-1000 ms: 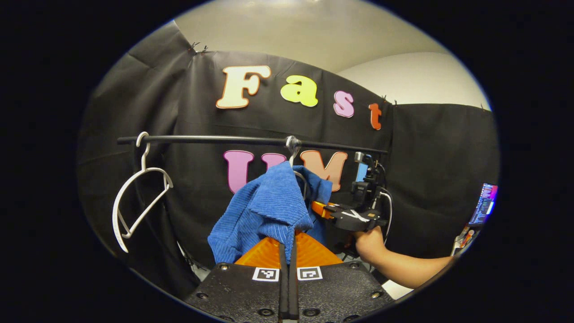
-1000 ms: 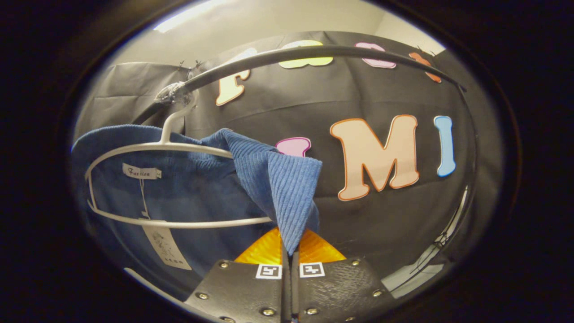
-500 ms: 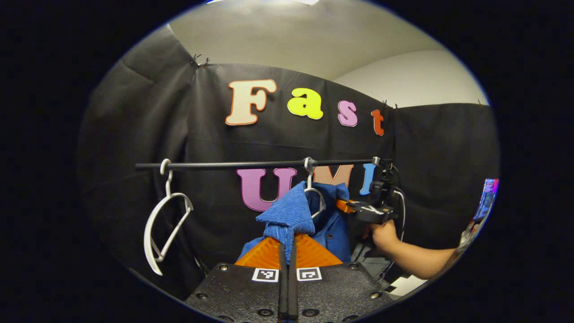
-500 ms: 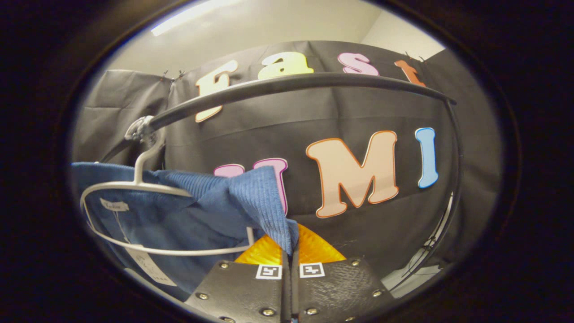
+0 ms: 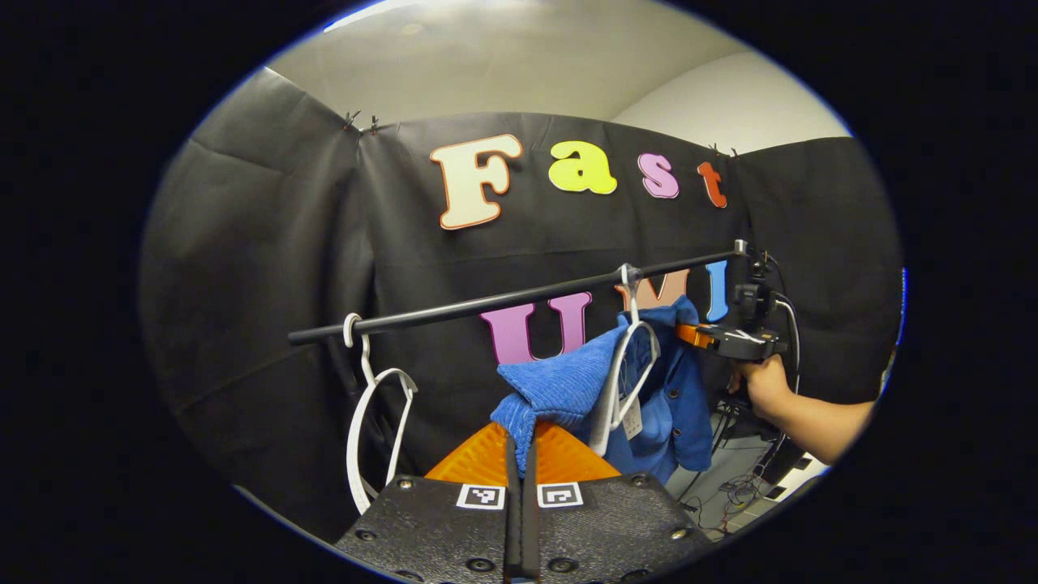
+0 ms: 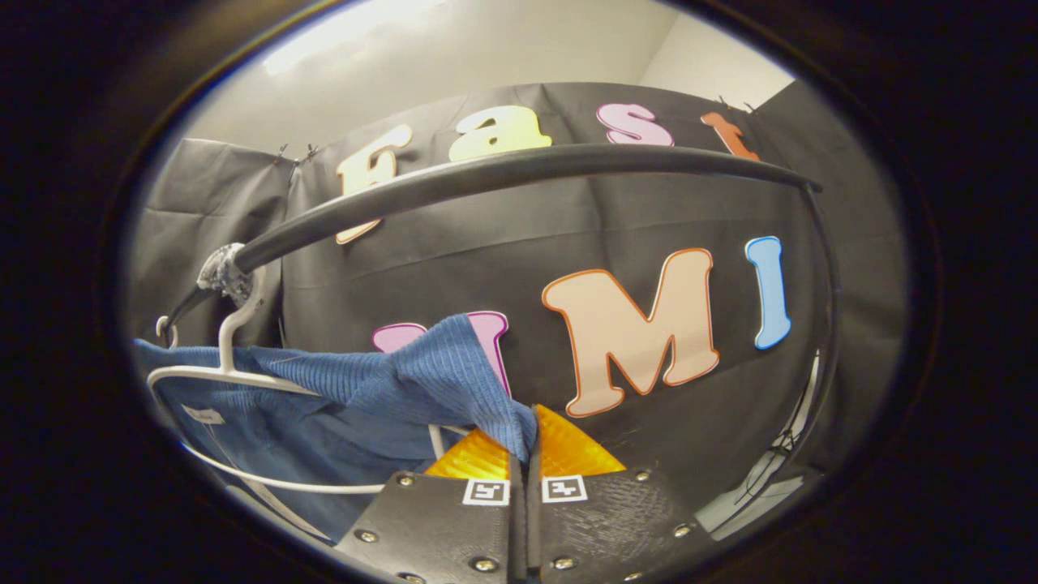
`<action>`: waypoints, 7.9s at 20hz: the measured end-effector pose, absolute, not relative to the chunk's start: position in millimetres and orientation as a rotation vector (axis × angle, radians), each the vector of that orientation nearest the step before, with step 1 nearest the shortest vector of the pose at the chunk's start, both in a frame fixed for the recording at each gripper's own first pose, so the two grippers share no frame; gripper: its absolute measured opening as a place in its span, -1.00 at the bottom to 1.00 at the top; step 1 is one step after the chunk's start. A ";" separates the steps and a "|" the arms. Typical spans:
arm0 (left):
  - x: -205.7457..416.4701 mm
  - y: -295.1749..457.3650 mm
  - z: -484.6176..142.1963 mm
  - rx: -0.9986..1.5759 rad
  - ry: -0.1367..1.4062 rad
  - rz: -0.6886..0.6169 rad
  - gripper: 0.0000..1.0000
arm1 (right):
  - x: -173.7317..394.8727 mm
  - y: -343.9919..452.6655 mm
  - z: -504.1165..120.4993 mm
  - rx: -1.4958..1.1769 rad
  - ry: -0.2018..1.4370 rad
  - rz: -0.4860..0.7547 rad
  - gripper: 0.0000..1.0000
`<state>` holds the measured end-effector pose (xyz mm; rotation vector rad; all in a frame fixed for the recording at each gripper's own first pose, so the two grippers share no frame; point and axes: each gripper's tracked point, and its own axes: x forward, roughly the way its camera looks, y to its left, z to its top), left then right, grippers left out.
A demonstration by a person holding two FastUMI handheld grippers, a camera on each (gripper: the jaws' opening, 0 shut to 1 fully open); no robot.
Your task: Grasp the clothes on the hanger with both hands and then place them into the laundry hamper below.
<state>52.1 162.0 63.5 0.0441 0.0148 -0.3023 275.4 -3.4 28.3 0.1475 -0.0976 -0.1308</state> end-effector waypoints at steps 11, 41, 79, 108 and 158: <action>114.7 135.4 50.1 -0.004 0.041 -0.321 -1.00 | 306.8 -18.6 10.0 0.132 -0.071 -0.184 -0.99; 135.0 95.4 -83.7 -0.085 0.241 -0.320 -0.99 | 320.3 19.8 -177.5 0.279 0.219 -0.191 -0.99; 1.2 -26.3 20.1 -0.074 0.031 -0.316 -0.97 | 51.6 102.2 -12.2 0.303 0.071 0.156 -0.98; 176.8 -105.0 -105.3 -0.056 0.175 -0.315 -0.98 | 206.6 24.7 -129.2 0.339 0.320 0.011 -0.98; 101.6 -39.5 -377.6 0.019 0.792 -0.209 1.00 | 95.0 22.1 -400.1 0.200 0.806 -0.175 0.99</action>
